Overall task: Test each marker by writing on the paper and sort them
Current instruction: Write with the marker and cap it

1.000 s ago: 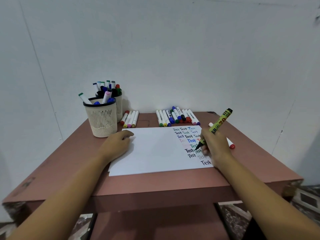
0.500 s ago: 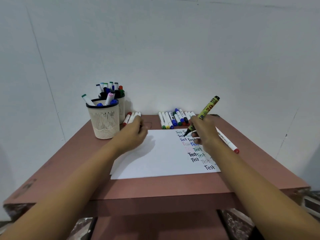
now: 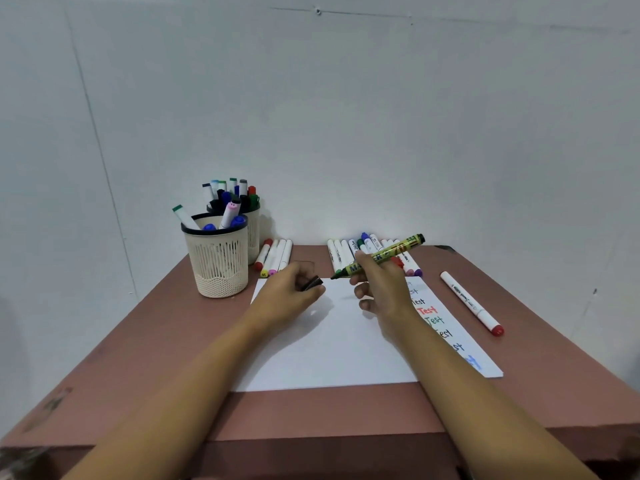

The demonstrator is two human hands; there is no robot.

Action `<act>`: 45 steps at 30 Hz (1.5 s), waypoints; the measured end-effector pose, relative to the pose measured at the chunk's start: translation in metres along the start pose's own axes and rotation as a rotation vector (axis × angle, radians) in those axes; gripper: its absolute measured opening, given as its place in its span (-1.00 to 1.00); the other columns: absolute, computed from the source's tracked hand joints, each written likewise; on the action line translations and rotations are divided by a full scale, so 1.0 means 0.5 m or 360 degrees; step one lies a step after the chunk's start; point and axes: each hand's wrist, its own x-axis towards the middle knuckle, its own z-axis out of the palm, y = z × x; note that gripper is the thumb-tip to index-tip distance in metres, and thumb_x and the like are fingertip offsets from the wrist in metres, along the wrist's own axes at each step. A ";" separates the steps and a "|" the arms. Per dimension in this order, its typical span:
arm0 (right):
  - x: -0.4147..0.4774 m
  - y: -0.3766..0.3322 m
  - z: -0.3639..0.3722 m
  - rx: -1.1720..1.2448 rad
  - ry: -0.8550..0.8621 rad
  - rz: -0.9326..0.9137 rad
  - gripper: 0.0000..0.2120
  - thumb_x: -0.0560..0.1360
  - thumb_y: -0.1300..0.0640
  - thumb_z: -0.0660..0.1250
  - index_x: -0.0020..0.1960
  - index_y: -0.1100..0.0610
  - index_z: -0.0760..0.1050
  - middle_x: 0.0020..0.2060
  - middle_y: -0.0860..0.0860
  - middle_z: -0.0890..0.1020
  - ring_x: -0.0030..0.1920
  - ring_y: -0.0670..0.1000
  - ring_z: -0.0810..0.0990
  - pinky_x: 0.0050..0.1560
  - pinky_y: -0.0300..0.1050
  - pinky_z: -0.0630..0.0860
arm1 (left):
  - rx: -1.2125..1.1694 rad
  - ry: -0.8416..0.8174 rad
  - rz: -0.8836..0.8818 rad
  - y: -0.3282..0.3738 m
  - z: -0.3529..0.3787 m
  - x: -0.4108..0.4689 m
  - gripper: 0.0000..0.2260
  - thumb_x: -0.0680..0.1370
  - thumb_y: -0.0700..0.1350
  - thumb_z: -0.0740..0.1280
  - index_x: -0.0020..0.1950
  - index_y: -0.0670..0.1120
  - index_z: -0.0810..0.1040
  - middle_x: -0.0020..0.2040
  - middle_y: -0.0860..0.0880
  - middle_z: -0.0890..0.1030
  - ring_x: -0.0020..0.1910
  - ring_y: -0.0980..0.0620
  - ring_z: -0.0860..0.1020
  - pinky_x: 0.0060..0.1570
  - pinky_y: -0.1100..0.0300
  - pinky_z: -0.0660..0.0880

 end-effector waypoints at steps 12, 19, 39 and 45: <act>-0.006 0.005 0.012 -0.0011 -0.0165 0.0056 -0.81 0.56 0.03 0.30 -0.13 0.15 0.49 -0.44 0.00 0.52 -0.50 -0.08 0.38 -0.46 -0.23 0.25 | -0.0073 -0.0039 0.0155 0.002 0.008 -0.001 -0.86 0.49 -0.17 0.40 -0.10 -0.23 0.51 -0.34 0.06 0.46 -0.39 0.24 0.37 -0.30 0.34 0.30; -0.005 0.004 0.011 0.0215 -0.0344 0.0067 -0.77 0.56 0.05 0.32 -0.22 0.15 0.47 -0.48 -0.02 0.44 -0.52 -0.11 0.36 -0.49 -0.26 0.28 | -0.0323 -0.0092 0.0130 0.017 0.008 -0.006 -0.89 0.55 -0.17 0.33 0.02 -0.17 0.58 -0.30 -0.01 0.54 -0.40 0.19 0.43 -0.32 0.30 0.41; 0.002 0.021 0.006 0.0372 -0.0628 -0.0048 -0.84 0.57 0.15 0.28 -0.11 0.23 0.48 -0.44 0.02 0.52 -0.45 -0.12 0.45 -0.40 -0.31 0.44 | -0.1096 -0.0463 -0.0475 0.037 -0.005 -0.008 -0.71 0.62 -0.05 0.16 -0.16 -0.22 0.49 -0.48 0.04 0.30 -0.51 0.14 0.16 -0.48 0.34 0.10; -0.005 0.005 -0.001 0.0162 -0.0413 -0.0091 -0.84 0.52 0.06 0.37 -0.02 0.14 0.52 -0.30 0.00 0.57 -0.34 -0.11 0.53 -0.34 -0.26 0.49 | -0.1108 -0.0178 -0.0454 0.040 -0.019 -0.012 -0.83 0.56 -0.12 0.29 -0.17 -0.16 0.59 -0.40 -0.01 0.52 -0.49 0.14 0.41 -0.43 0.34 0.34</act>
